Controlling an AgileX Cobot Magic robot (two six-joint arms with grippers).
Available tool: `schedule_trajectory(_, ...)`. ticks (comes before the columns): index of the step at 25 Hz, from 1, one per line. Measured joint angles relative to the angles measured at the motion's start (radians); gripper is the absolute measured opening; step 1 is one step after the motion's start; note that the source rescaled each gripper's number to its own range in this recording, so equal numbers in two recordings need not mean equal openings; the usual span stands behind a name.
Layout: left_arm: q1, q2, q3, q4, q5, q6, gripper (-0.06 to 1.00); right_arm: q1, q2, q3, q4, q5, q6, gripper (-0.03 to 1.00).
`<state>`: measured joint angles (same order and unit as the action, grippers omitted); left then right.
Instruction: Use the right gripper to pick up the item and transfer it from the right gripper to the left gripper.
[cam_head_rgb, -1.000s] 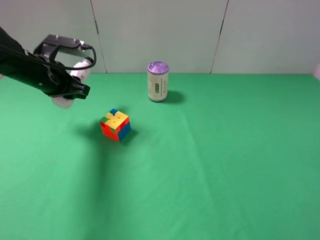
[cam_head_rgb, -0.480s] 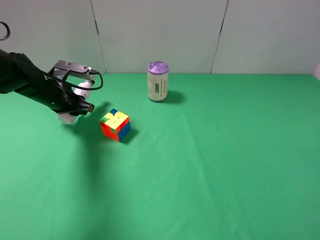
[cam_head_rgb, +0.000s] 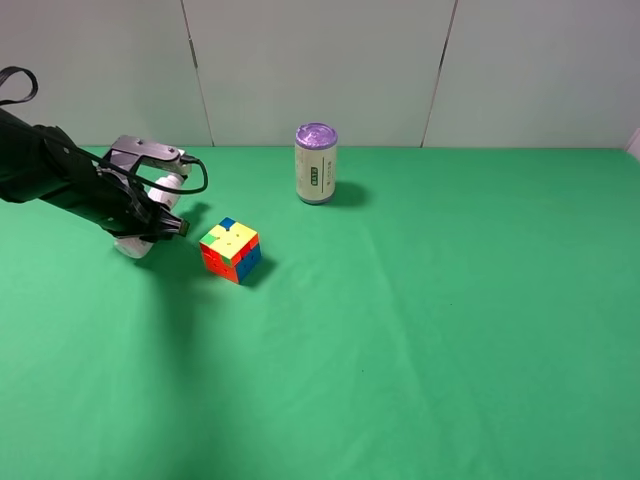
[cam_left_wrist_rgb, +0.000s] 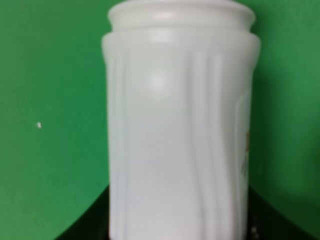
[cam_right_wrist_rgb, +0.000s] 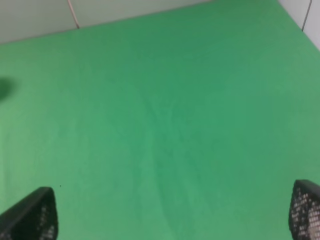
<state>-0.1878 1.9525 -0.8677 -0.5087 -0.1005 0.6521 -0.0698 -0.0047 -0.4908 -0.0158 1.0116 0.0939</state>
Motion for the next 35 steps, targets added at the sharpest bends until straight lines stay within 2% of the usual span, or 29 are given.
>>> schedule_trajectory(6, 0.0, 0.001, 0.0, 0.0, 0.0, 0.0, 0.02, 0.0, 0.0, 0.0, 0.0, 0.0, 0.0, 1.0)
schedule_trajectory(7, 0.0, 0.001, 0.0, 0.0, -0.002, 0.0, 0.09, 0.0, 0.0, 0.0, 0.0, 0.0, 0.0, 1.0)
schedule_trajectory(12, 0.0, -0.004, 0.0, 0.0, -0.019, 0.001, 0.76, 0.0, 0.0, 0.0, 0.0, 0.001, 0.0, 1.0)
schedule_trajectory(13, 0.0, -0.015, 0.0, 0.0, -0.021, 0.001, 0.84, 0.0, 0.0, 0.0, 0.0, 0.0, 0.0, 1.0)
schedule_trajectory(15, 0.0, -0.043, 0.0, 0.0, -0.022, 0.001, 0.91, 0.0, 0.0, 0.0, 0.0, 0.0, 0.0, 1.0)
schedule_trajectory(18, 0.0, -0.116, 0.0, 0.001, -0.016, 0.001, 0.95, 0.0, 0.0, 0.0, 0.0, 0.0, 0.0, 1.0)
schedule_trajectory(25, 0.0, -0.342, 0.038, 0.008, 0.057, 0.003, 0.97, 0.0, 0.0, 0.0, 0.0, 0.0, 0.0, 1.0)
schedule_trajectory(30, 0.0, -0.549, 0.131, 0.068, 0.069, -0.036, 0.97, 0.0, 0.0, 0.0, 0.0, 0.0, 0.0, 1.0)
schedule_trajectory(35, 0.0, -0.774, 0.206, 0.179, 0.167, -0.151, 0.97, 0.0, 0.0, 0.0, 0.0, 0.0, 0.0, 1.0)
